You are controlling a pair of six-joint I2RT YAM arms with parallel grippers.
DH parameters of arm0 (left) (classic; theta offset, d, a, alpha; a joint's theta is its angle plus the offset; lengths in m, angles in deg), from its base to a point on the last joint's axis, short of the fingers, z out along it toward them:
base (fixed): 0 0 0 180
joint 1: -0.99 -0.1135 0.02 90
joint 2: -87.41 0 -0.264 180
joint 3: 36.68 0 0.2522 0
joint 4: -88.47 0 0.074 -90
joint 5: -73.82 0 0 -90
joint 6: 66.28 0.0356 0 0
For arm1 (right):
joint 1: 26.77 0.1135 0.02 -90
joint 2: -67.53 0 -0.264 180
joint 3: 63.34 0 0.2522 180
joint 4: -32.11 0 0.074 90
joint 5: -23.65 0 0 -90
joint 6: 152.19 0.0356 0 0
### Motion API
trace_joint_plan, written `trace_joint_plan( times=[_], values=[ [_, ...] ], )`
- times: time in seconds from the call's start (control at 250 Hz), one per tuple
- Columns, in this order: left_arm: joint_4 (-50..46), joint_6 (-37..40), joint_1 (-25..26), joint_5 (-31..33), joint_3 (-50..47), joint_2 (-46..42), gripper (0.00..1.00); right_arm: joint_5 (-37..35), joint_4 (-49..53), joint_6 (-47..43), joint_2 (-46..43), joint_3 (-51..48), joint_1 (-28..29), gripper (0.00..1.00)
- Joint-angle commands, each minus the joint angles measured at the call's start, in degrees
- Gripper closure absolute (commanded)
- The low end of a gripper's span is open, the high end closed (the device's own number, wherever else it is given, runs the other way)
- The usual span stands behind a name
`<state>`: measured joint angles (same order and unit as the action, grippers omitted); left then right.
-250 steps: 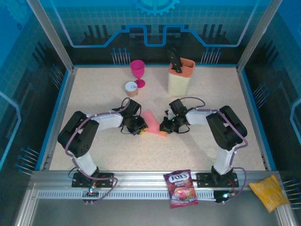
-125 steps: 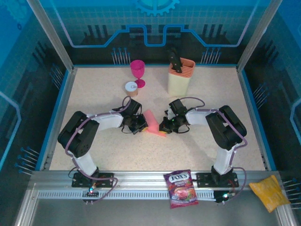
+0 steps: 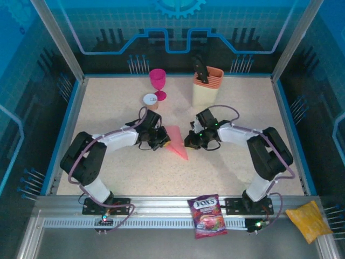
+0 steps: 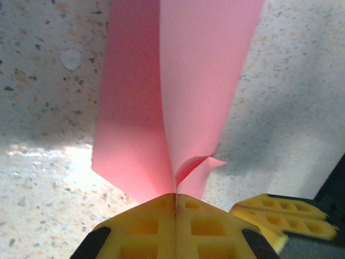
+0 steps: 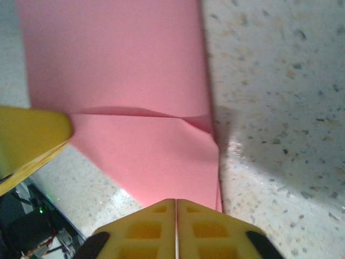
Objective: Fold a paper plane with a square sheet of paper (pick it up from the middle)
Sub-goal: Fourth fold the wing at the center of the table.
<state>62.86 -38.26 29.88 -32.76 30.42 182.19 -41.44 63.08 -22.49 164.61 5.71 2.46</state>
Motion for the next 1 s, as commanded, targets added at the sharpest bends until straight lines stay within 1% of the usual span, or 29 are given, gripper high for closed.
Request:
trace_joint_plan(
  times=[0.0,0.144,0.216,0.3,0.535,0.783,0.867,0.995],
  values=[
    [-4.22,-3.12,0.34,-1.44,1.89,-1.94,1.00,-3.46,4.45,-5.11,-2.63,1.82,1.02,0.79],
    [-6.55,-5.95,0.97,-0.76,2.48,-2.41,1.00,-7.98,7.43,-8.55,-2.96,2.92,4.60,0.66],
    [-7.55,-7.30,1.61,-0.26,2.68,-2.42,1.00,-10.61,7.92,-9.15,-2.87,2.71,6.63,0.62],
    [-8.65,-8.56,2.14,0.02,2.73,-2.03,1.00,-13.64,7.64,-9.31,-3.23,1.98,8.89,0.60],
    [-9.19,-11.27,2.69,0.45,2.26,-1.42,1.00,-19.21,7.02,-10.01,-2.39,1.69,13.57,0.59],
    [-9.58,-12.70,2.78,-0.21,2.79,-0.83,1.00,-24.65,7.04,-10.17,0.06,2.64,16.42,0.55],
    [-9.90,-13.07,2.82,-0.16,3.00,-0.58,1.00,-26.05,7.13,-9.90,0.88,2.73,16.80,0.55],
    [-10.77,-12.99,2.86,0.02,3.43,-0.52,1.00,-27.25,7.14,-9.48,1.36,2.26,17.00,0.61]
  ],
)
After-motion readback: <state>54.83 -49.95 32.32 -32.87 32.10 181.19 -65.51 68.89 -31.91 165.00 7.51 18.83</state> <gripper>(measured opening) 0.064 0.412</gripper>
